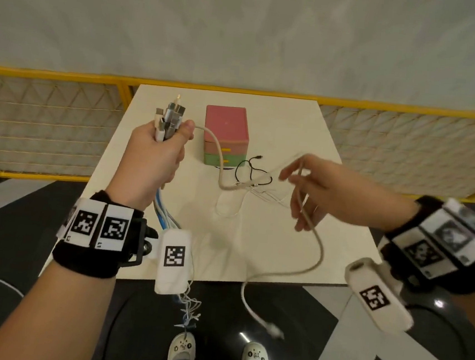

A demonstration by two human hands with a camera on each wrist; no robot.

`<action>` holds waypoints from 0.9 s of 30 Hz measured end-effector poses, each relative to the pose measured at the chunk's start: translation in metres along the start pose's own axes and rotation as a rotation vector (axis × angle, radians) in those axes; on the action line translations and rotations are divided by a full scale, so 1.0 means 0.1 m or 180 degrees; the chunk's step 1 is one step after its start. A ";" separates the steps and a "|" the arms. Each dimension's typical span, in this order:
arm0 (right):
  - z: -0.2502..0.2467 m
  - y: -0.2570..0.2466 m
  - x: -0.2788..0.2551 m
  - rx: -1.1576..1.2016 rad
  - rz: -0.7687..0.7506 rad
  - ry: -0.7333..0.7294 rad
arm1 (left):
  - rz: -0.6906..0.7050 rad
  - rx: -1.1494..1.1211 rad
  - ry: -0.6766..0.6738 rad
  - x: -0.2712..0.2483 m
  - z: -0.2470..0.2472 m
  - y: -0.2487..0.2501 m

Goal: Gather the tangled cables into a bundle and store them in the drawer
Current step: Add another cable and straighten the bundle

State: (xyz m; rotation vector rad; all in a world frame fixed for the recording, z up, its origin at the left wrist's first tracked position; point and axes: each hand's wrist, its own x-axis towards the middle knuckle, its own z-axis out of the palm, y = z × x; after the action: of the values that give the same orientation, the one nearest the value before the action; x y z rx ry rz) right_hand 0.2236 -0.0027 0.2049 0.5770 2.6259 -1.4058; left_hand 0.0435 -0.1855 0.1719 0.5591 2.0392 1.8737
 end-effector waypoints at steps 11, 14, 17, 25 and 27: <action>0.32 0.48 0.14 -0.1997 0.0060 -0.1140 | 0.0132 0.1249 -0.1093 -0.30 0.19 -0.05; 0.33 0.18 0.27 -0.1041 -0.0577 -0.0840 | 0.0132 0.0732 -0.1148 -0.36 0.38 0.06; 0.49 -0.02 0.41 0.0100 -0.1067 -0.0996 | 0.0690 0.0856 -0.0966 -0.38 0.55 0.20; 0.86 0.10 0.66 0.0566 -0.1696 0.0121 | 0.0968 0.0294 -0.0505 -0.03 0.49 0.48; 0.92 0.32 0.72 0.0150 -0.1632 0.0079 | 0.0910 -0.0104 -0.0364 0.03 0.42 0.54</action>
State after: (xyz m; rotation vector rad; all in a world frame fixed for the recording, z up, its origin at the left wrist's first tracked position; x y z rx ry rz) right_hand 0.1613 -0.0425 0.1087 -0.0946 2.8947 -1.5863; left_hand 0.0649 -0.1437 0.2218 0.9700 1.9345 1.9735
